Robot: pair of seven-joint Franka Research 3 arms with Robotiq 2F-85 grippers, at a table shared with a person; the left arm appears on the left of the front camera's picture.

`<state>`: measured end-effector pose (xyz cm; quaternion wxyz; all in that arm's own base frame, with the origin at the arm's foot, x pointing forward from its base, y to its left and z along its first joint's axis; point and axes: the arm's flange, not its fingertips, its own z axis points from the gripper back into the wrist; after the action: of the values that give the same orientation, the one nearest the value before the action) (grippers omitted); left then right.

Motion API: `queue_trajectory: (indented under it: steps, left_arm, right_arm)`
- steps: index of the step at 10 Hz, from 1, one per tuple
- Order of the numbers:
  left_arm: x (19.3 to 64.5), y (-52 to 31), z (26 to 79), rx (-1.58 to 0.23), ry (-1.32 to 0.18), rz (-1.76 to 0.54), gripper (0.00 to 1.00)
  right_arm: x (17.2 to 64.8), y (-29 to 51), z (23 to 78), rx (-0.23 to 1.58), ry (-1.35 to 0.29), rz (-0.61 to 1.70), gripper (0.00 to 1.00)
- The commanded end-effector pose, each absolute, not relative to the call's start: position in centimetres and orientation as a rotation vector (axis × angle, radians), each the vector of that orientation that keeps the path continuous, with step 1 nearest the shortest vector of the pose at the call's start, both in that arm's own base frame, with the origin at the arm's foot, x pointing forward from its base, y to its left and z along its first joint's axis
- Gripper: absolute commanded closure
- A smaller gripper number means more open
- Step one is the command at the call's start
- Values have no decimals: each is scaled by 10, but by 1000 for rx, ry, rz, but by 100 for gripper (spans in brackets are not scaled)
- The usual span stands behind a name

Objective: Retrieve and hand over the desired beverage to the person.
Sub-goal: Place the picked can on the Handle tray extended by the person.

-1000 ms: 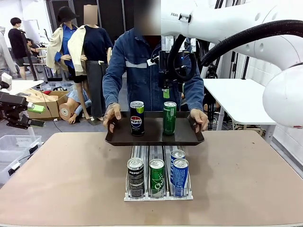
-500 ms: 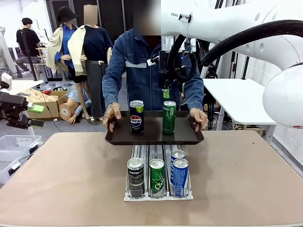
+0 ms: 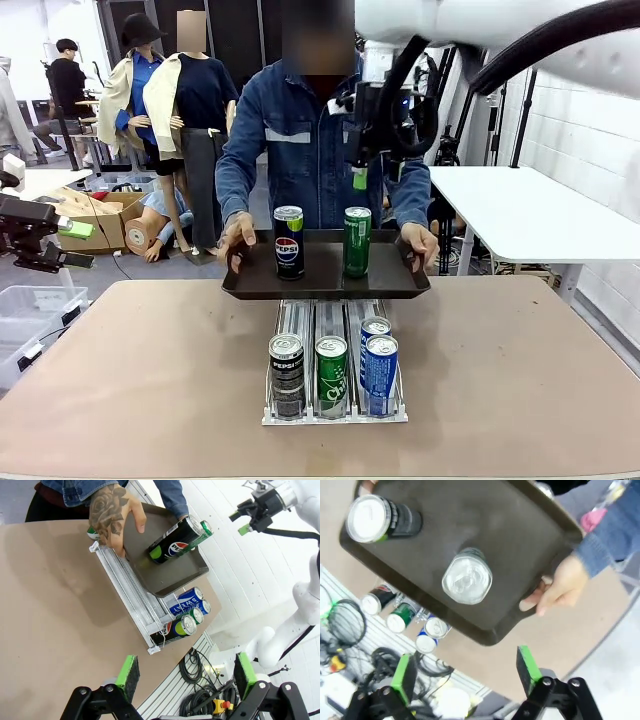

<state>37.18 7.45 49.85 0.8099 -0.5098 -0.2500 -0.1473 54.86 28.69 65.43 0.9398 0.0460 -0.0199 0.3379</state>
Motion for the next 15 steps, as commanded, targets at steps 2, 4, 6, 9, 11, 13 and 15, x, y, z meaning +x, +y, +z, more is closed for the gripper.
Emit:
queue_trajectory:
  steps: [2,4,6,9,11,13,15]
  left_arm:
    - [369,77,499,-1086,-532,-323,0]
    - [369,77,499,-1086,-532,-323,0]
    - [369,77,499,-1086,-532,-323,0]
    - [369,77,499,-1086,-532,-323,0]
    - [369,77,499,-1086,-532,-323,0]
    - [369,77,499,-1086,-532,-323,0]
    - [369,77,499,-1086,-532,-323,0]
  right_arm:
    - [474,228,618,163,-112,629,0]
    - [444,188,608,283,-169,608,0]
    - [431,152,594,392,-203,570,0]
    - [426,98,563,557,-218,500,0]
    - [421,67,537,721,-255,432,0]
    - [414,42,516,868,-323,373,0]
    - [414,12,498,994,-401,320,0]
